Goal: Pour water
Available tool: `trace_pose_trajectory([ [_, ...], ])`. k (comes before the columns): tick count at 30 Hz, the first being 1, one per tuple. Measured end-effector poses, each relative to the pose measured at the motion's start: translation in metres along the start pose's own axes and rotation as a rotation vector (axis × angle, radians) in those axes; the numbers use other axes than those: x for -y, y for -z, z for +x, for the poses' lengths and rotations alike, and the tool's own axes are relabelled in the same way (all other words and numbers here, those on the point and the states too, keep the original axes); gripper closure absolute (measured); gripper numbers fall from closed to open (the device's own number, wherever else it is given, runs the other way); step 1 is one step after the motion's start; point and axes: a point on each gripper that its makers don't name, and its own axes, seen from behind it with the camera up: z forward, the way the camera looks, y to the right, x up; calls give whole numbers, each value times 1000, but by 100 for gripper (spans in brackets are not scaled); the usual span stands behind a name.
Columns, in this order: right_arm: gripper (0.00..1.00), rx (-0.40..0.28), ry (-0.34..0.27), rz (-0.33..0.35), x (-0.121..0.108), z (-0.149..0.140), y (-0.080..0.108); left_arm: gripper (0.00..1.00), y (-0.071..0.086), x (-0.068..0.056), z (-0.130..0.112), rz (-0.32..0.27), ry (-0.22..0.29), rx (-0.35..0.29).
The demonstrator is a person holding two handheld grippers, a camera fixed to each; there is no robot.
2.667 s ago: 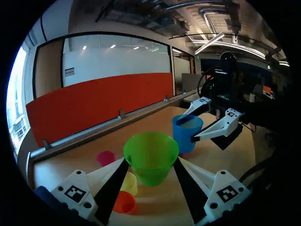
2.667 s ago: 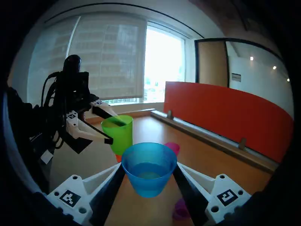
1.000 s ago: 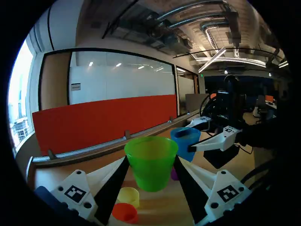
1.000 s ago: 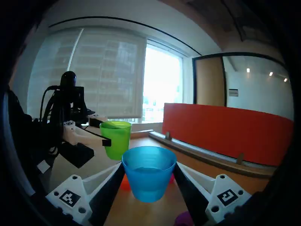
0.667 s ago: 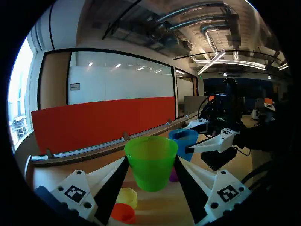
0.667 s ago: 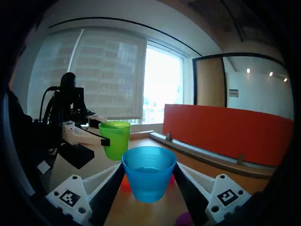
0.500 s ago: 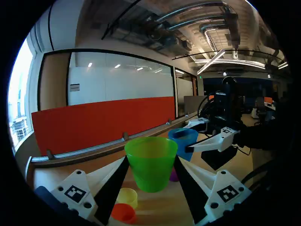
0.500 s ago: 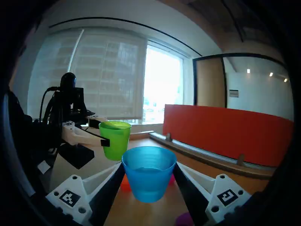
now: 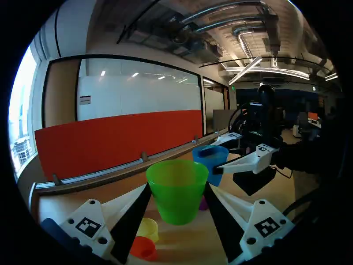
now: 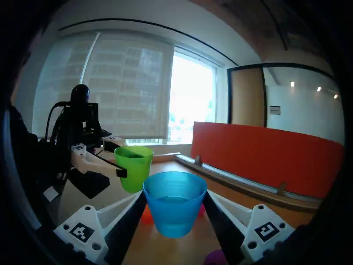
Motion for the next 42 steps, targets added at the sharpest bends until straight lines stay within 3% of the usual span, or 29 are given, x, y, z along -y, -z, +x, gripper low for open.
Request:
trace_pose_trajectory([
  [18,10,34,80,14,-4,9,-2,16,0,2,-17,-4,7,27],
  [42,10,82,228,26,-11,25,-5,16,-5,-11,-33,-37,10,51],
])
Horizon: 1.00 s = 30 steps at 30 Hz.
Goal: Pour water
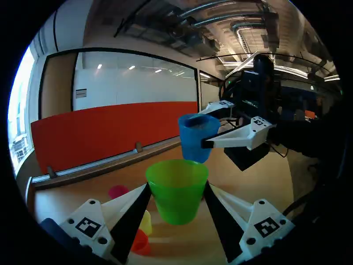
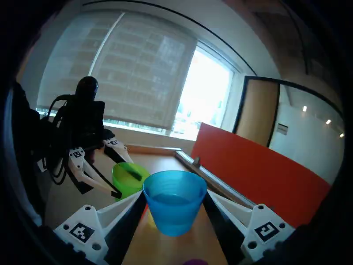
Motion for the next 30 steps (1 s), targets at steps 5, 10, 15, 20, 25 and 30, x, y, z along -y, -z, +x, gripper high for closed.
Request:
trace_pose_trajectory([
  [5,10,19,41,0,-1,0,-2,16,-2,-1,-2,-7,4,3],
  [10,9,25,63,2,-3,2,-5,16,-3,-4,-3,-13,4,4],
  [15,10,28,88,3,-6,6,-8,16,-4,-4,-5,-17,6,5],
  [20,10,33,113,1,-8,10,-12,16,-6,-6,-5,-21,7,3],
  [25,10,34,145,0,-8,14,-16,16,-8,-8,-6,-27,9,2],
  [30,10,37,170,4,-7,18,-19,16,-8,-9,-7,-31,10,2],
])
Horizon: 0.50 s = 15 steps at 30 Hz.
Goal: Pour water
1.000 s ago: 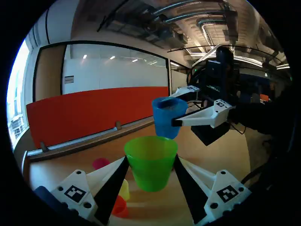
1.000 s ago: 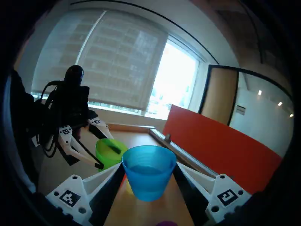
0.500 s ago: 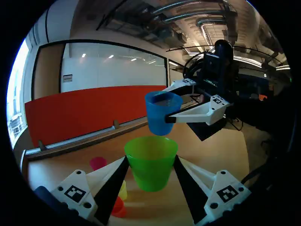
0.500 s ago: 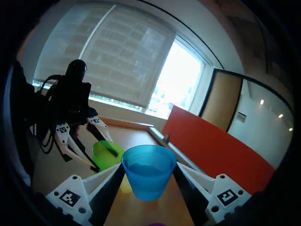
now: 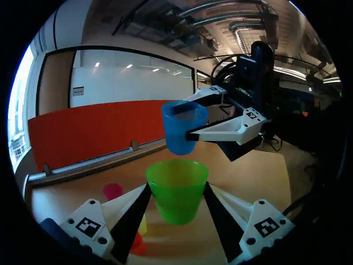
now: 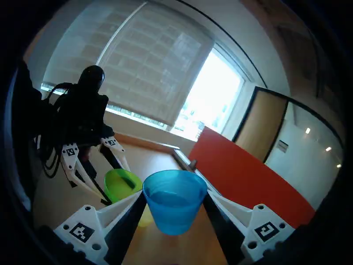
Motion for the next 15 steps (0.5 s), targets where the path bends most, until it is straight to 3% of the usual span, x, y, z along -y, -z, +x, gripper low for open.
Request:
trace_pose_trajectory([
  [15,10,7,89,-2,-2,10,-7,16,-1,-5,0,-11,1,-9],
])
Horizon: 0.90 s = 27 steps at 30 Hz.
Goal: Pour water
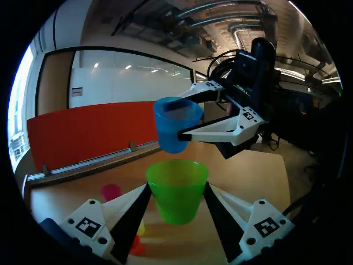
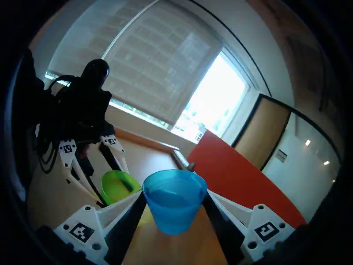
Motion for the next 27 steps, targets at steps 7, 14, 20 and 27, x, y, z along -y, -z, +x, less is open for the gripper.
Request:
trace_pose_trajectory([
  [7,10,5,38,-2,-2,2,-2,16,-1,-3,0,-6,1,-3],
  [14,10,14,90,-5,-4,3,-4,16,0,-5,3,-11,-2,-6],
  [20,10,19,126,-7,-5,4,-4,16,-1,-7,4,-13,-3,-7],
  [27,10,24,165,-14,-8,6,-5,16,-1,-10,6,-21,-5,-10],
])
